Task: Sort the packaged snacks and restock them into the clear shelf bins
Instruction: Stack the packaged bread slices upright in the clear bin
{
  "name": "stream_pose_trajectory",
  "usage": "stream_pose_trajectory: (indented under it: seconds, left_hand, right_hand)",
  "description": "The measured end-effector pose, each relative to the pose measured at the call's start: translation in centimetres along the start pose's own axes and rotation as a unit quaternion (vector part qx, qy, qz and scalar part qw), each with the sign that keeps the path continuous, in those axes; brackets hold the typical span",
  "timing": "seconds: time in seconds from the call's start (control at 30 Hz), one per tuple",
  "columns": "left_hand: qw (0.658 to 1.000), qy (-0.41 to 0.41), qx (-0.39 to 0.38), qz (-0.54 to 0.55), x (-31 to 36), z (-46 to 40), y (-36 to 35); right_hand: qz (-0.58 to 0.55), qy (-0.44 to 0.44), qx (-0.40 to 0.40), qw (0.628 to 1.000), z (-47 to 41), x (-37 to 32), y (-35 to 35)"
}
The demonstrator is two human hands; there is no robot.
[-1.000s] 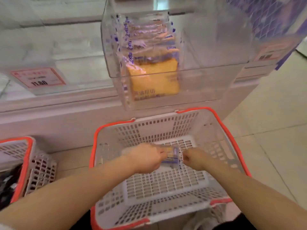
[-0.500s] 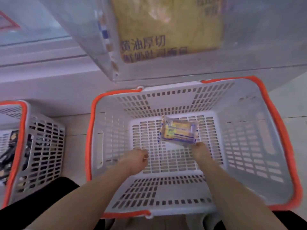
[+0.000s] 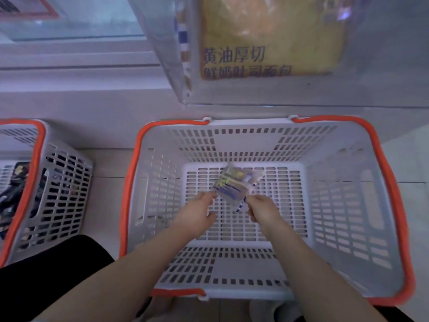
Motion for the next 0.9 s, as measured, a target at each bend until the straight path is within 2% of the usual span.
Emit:
stream_pose_trajectory:
  seconds: [0.07, 0.13, 0.2, 0.3, 0.37, 0.47, 0.57, 0.67, 0.73, 0.83, 0.9]
  left_hand:
    - [0.997, -0.049, 0.064, -0.007, 1.0, 0.5, 0.1]
    - [0.988, -0.091, 0.122, 0.034, 2.4, 1.2, 0.2]
    - [0.974, -0.116, 0.163, 0.111, 3.8, 2.0, 0.3]
    - [0.939, -0.13, 0.184, 0.258, 5.3, 3.6, 0.4]
    - [0.913, -0.135, 0.195, 0.333, 5.6, 4.7, 1.1]
    - [0.899, -0.144, 0.19, 0.367, 5.6, 5.9, 3.1]
    - [0.892, -0.192, 0.13, 0.388, 6.4, 7.6, 5.2]
    - [0.903, -0.247, 0.058, 0.347, 8.1, 9.2, 6.8]
    - [0.918, -0.269, 0.065, 0.284, 9.2, 10.5, 8.0]
    - [0.909, -0.298, 0.062, 0.284, 10.8, 12.3, 9.5]
    - [0.913, -0.292, 0.053, 0.281, 11.5, 13.5, 10.2]
  right_hand:
    - [0.006, 0.05, -0.01, 0.999, 2.7, -2.2, -0.7]
    - [-0.011, 0.09, -0.021, 0.996, 5.7, -4.0, -1.5]
    - [-0.043, 0.111, -0.025, 0.993, 8.3, -5.1, -2.5]
    - [-0.084, 0.129, -0.027, 0.988, 11.6, -5.6, -3.4]
    - [-0.08, 0.179, -0.025, 0.98, 13.6, -6.1, -3.1]
    - [0.019, 0.328, 0.073, 0.942, 16.6, -7.7, -1.1]
    - [0.184, 0.446, 0.173, 0.859, 20.2, -9.2, 0.5]
    - [0.413, 0.454, 0.152, 0.775, 21.7, -10.6, 0.5]
    - [0.509, 0.442, 0.131, 0.727, 23.3, -11.4, -0.2]
    - [0.533, 0.444, 0.129, 0.709, 25.5, -12.2, -0.4]
    - [0.468, 0.449, 0.129, 0.75, 26.8, -12.4, 0.2]
Point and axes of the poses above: each hand's wrist, its own z-axis away from the middle knuckle, its own y-axis out of the back of the hand, x = y × z, the point moved 4 cm from there along -z, towards the middle knuckle, and after that the axes turned 7 degrees about -x, right-handed, at the moved point
